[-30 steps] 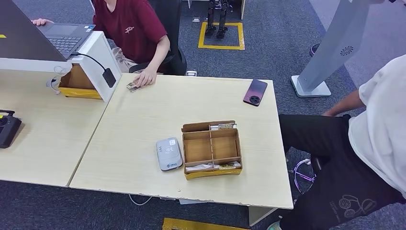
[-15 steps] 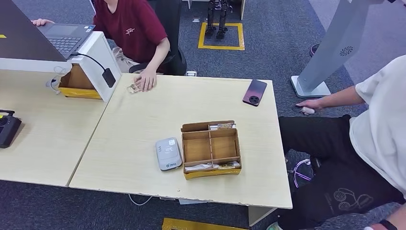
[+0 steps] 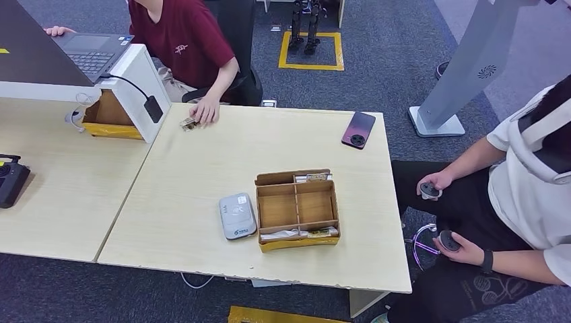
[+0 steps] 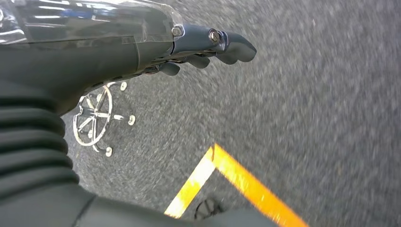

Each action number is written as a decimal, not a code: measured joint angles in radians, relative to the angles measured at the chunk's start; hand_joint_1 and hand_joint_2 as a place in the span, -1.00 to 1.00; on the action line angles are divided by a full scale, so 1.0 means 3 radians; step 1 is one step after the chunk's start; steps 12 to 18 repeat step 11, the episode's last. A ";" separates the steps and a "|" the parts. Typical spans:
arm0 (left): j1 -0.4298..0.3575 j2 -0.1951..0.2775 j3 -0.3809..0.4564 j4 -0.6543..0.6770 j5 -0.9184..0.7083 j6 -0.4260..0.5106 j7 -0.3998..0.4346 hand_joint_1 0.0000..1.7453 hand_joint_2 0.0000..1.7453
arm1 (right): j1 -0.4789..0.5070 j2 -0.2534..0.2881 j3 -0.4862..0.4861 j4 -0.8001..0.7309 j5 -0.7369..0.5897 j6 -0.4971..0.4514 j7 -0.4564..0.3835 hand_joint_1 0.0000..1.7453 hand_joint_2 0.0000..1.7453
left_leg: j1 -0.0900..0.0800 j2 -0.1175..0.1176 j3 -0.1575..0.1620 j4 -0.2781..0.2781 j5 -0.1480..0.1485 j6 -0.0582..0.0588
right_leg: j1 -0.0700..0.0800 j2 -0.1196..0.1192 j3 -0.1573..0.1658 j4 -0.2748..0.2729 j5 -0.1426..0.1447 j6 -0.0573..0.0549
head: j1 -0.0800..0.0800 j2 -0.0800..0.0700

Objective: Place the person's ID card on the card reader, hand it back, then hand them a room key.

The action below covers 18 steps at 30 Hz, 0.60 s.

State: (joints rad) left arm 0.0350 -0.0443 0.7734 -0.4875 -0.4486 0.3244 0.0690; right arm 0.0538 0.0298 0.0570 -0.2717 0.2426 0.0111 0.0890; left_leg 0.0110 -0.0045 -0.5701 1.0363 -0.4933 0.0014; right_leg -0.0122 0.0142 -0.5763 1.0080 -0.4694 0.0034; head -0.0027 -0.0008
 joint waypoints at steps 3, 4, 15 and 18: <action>0.0048 0.0006 -0.0293 0.0018 0.0184 -0.0132 -0.0029 -1.00 1.00 | 0.0036 -0.0007 -0.0025 -0.0044 -0.0101 -0.0003 -0.0036 -1.00 -1.00 | 0.0000 0.0000 0.0000 0.0000 0.0000 0.0000 | 0.0000 0.0000 0.0000 0.0000 0.0000 0.0000 | 0.0000 0.0000; 0.0065 0.0007 -0.0392 0.0023 0.0249 -0.0178 -0.0039 -1.00 1.00 | 0.0049 -0.0011 -0.0031 -0.0060 -0.0136 -0.0003 -0.0050 -1.00 -1.00 | 0.0000 0.0000 0.0000 0.0000 0.0000 0.0000 | 0.0000 0.0000 0.0000 0.0000 0.0000 0.0000 | 0.0000 0.0000; 0.0171 0.0018 -0.1041 0.0064 0.0661 -0.0472 -0.0100 -1.00 1.00 | 0.0132 -0.0032 -0.0063 -0.0164 -0.0359 -0.0016 -0.0132 -1.00 -1.00 | 0.0000 0.0000 -0.0001 0.0000 0.0000 0.0000 | 0.0000 0.0000 -0.0001 0.0000 0.0000 0.0000 | 0.0000 0.0000; 0.0171 0.0018 -0.1041 0.0064 0.0661 -0.0472 -0.0100 -1.00 1.00 | 0.0132 -0.0032 -0.0063 -0.0164 -0.0359 -0.0016 -0.0132 -1.00 -1.00 | 0.0000 0.0000 -0.0001 0.0000 0.0000 0.0000 | 0.0000 0.0000 -0.0001 0.0000 0.0000 0.0000 | 0.0000 0.0000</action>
